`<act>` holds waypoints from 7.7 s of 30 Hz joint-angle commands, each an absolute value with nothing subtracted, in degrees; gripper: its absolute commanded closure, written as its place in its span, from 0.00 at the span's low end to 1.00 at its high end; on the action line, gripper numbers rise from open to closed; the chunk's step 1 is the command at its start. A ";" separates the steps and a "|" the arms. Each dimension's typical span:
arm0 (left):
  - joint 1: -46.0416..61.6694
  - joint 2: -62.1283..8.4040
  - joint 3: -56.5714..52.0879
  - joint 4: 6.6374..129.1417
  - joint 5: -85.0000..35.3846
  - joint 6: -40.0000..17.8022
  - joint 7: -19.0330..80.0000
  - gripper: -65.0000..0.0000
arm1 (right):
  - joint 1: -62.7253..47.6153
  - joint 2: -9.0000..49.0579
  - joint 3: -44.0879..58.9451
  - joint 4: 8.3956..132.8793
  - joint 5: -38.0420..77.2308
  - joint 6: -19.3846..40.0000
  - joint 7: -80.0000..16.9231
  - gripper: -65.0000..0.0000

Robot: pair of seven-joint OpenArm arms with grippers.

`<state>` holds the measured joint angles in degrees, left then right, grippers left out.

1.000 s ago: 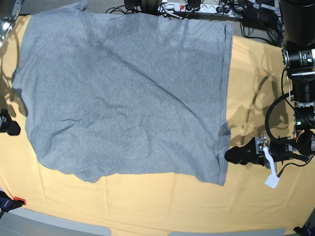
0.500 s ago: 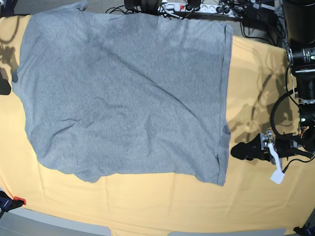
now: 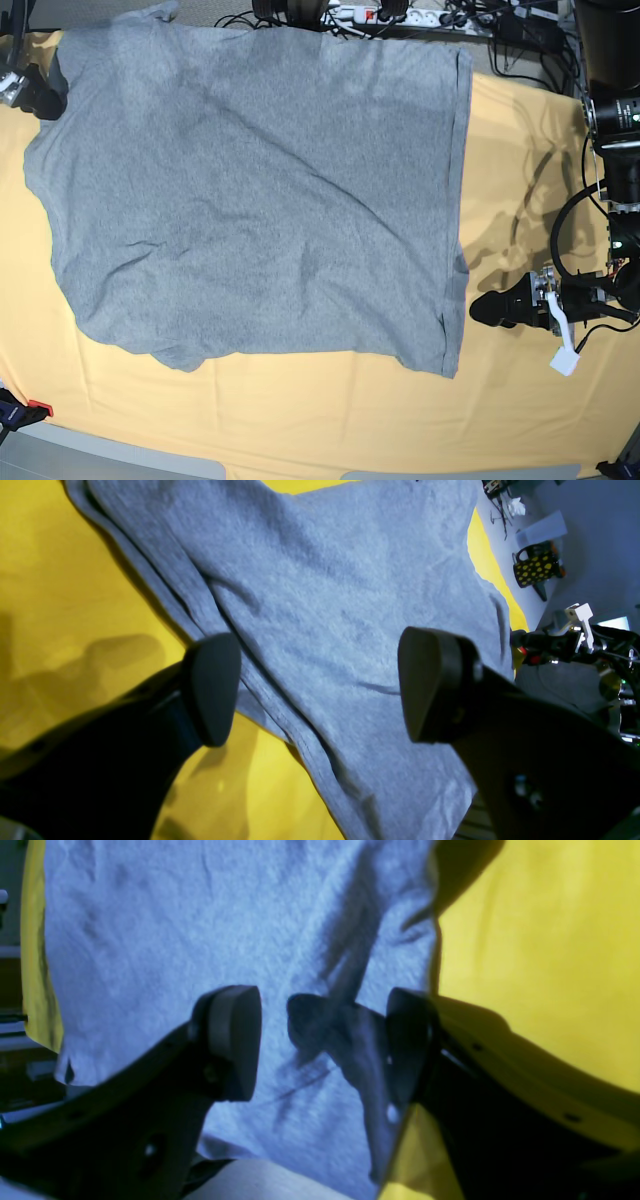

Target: Layout the t-shirt on the table in an organized manner, then fold the t-shirt properly

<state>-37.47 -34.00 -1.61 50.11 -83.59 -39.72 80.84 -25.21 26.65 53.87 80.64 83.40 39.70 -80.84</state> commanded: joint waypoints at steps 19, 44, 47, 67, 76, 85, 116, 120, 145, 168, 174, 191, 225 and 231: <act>-39.38 -35.27 -2.04 50.89 -85.00 -40.00 80.00 0.24 | -25.23 24.67 54.43 81.65 72.58 40.00 -77.19 0.98; -39.38 -35.29 -2.04 50.89 -85.00 -40.00 80.00 0.24 | -27.18 24.23 63.05 84.44 81.12 40.00 -80.00 1.00; -39.38 -35.31 -2.07 50.89 -85.00 -40.00 80.00 0.24 | -28.12 23.64 63.07 84.44 80.95 40.00 -80.00 1.00; -39.38 -35.59 -2.04 50.89 -85.00 -40.00 80.00 0.24 | -35.86 23.66 63.11 84.68 76.42 38.57 -80.00 1.00; -39.38 -35.57 -2.04 50.89 -85.00 -40.00 80.00 0.24 | -41.93 23.64 63.11 90.26 76.44 38.68 -80.00 1.00; -39.40 -37.06 -2.07 51.05 -85.00 -40.00 80.00 0.24 | -41.91 24.36 63.11 92.82 81.47 40.00 -80.00 0.72; -38.39 -33.52 -14.04 51.68 -72.95 -40.00 70.19 0.24 | -25.78 30.24 73.38 102.65 85.00 40.00 -80.00 0.43; -38.41 -26.85 -14.06 51.64 -60.77 -40.00 61.91 0.24 | -24.75 30.20 73.38 102.65 85.00 40.00 -80.00 0.43; -34.87 -12.23 -12.14 48.07 -34.17 -28.40 51.62 0.25 | -19.94 30.20 73.38 102.65 85.00 40.00 -80.00 0.43; -34.98 -12.73 -5.69 48.42 -82.46 -40.00 80.00 1.00 | -9.28 30.26 73.41 102.65 85.00 40.00 -80.00 0.43; -35.05 -15.55 -5.69 48.42 -79.40 -40.00 80.00 1.00 | -7.31 30.35 72.90 102.65 85.00 40.00 -80.00 0.43; -35.73 -23.20 -5.69 48.42 -66.54 -40.00 80.00 1.00 | 8.64 29.39 36.95 96.49 37.45 34.09 -57.54 0.43; -33.04 -31.88 -5.69 48.40 -73.63 -40.00 80.00 1.00 | 23.03 20.53 20.18 70.32 27.99 34.48 -44.34 0.44; -32.88 -31.90 -5.69 48.40 -73.63 -40.00 80.00 1.00 | 23.07 18.87 20.18 67.11 23.51 30.57 -42.04 0.44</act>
<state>-31.27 -30.83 -5.30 47.57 -72.03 -39.70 80.60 21.61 17.85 19.99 66.19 22.96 30.59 -43.72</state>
